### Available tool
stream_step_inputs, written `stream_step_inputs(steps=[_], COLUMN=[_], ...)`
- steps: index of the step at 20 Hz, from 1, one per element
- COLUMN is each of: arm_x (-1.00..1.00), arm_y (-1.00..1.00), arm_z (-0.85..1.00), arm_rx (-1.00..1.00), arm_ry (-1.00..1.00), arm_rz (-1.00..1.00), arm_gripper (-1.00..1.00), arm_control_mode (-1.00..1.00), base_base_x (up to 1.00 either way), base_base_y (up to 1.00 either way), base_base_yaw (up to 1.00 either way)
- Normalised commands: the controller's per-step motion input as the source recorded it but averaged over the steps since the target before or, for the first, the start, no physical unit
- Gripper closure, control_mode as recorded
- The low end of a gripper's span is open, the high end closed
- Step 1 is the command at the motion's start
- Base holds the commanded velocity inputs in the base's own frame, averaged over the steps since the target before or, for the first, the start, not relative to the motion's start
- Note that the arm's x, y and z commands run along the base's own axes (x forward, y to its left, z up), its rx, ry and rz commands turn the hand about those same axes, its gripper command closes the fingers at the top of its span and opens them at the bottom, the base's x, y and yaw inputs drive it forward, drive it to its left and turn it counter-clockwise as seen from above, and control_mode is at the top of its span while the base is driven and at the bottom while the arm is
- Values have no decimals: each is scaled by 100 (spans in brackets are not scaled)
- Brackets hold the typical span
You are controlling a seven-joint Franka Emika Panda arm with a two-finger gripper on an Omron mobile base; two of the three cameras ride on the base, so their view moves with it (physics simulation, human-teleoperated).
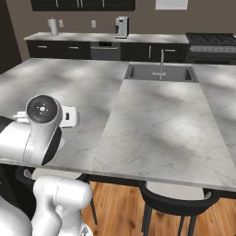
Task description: Pick the cup of tea, navigate to the dining table, and place it on the saucer.
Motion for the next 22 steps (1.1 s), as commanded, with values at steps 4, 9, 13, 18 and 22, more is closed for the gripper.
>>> stream_step_inputs(steps=[4,9,13,18,22], arm_x=[0,0,62,100,100], arm_y=[0,0,25,56,43], arm_z=[0,0,0,-4,-22], arm_rx=[0,0,0,0,-1], arm_ry=[0,0,0,1,0], arm_rz=[0,0,15,54,63], arm_gripper=[100,100,100,100,100], arm_control_mode=[100,100,-100,-100,-100], base_base_x=[4,0,5,0,0], base_base_y=[6,0,0,0,0], base_base_yaw=[0,0,0,0,0])
